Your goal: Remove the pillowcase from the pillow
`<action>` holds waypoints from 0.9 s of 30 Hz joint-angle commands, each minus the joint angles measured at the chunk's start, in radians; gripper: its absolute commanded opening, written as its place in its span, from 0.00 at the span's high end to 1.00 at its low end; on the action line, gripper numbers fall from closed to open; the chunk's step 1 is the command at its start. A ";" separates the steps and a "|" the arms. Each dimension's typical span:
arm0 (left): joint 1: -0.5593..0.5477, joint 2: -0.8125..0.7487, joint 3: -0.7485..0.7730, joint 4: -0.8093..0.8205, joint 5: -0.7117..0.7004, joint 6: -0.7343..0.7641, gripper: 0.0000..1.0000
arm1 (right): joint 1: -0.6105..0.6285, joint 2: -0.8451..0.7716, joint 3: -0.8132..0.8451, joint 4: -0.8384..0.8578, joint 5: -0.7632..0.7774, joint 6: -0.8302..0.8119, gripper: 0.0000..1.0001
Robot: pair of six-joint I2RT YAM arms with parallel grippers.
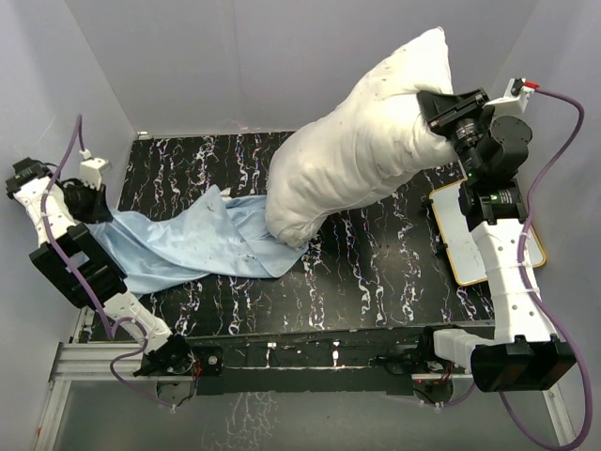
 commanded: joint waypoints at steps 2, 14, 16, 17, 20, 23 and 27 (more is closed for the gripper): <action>0.008 -0.135 0.232 -0.156 0.118 -0.139 1.00 | 0.020 0.013 0.129 0.382 -0.092 0.127 0.92; 0.014 -0.620 0.285 0.389 0.135 -0.553 1.00 | 0.020 -0.039 -0.001 0.466 -0.031 0.176 0.92; 0.015 -0.706 0.212 0.544 0.139 -0.631 1.00 | 0.020 -0.060 -0.079 0.467 -0.034 0.181 0.92; 0.014 -0.728 0.195 0.581 0.156 -0.662 1.00 | 0.020 -0.071 -0.115 0.468 -0.038 0.184 0.92; 0.014 -0.719 0.214 0.565 0.258 -0.726 1.00 | 0.020 -0.101 -0.230 0.454 -0.038 0.195 0.92; 0.014 -0.659 0.210 0.501 0.333 -0.790 1.00 | 0.023 -0.125 -0.340 0.426 -0.056 0.195 0.92; 0.007 -0.609 0.137 0.439 0.425 -0.825 0.99 | 0.034 -0.133 -0.433 0.287 -0.104 0.164 0.92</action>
